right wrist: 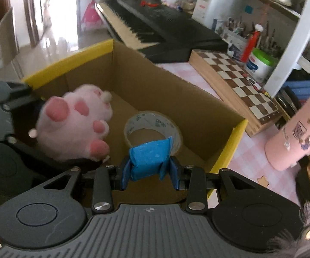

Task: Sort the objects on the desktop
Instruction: 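Lower the pig into the yellow box with the left tool while the right tool drops the sponge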

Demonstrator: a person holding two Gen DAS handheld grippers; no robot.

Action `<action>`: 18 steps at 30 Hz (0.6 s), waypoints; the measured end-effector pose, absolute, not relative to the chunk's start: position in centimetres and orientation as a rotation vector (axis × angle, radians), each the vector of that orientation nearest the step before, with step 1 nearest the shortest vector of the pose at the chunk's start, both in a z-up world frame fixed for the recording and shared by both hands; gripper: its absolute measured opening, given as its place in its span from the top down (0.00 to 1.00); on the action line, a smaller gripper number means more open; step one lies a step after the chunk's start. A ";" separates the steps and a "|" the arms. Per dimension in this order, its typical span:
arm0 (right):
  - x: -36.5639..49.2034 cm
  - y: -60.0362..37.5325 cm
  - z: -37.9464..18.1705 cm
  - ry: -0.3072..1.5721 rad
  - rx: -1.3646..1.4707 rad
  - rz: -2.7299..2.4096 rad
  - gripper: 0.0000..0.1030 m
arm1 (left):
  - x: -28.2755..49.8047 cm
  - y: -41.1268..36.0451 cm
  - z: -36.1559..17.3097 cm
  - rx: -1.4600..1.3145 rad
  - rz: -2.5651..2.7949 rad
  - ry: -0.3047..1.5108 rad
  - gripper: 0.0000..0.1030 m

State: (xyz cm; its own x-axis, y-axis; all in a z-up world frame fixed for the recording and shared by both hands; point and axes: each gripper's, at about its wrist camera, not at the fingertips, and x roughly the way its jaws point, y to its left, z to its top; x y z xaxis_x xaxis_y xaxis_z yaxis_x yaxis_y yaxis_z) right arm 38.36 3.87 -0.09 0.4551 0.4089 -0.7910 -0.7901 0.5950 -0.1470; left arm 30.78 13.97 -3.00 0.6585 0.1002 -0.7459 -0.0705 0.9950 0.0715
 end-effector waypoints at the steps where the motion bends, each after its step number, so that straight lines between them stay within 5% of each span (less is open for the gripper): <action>1: 38.5 4.1 -0.3 0.789 -0.576 0.785 0.66 | 30.7 14.0 -3.0 0.027 0.098 0.848 0.20; 11: 38.8 5.2 -1.5 0.751 -0.736 0.753 0.65 | 30.1 13.3 -2.4 0.066 0.128 0.800 0.20; 18: 38.3 4.5 -0.4 0.706 -0.686 0.721 0.44 | 28.7 13.5 -1.5 0.067 0.190 0.737 0.08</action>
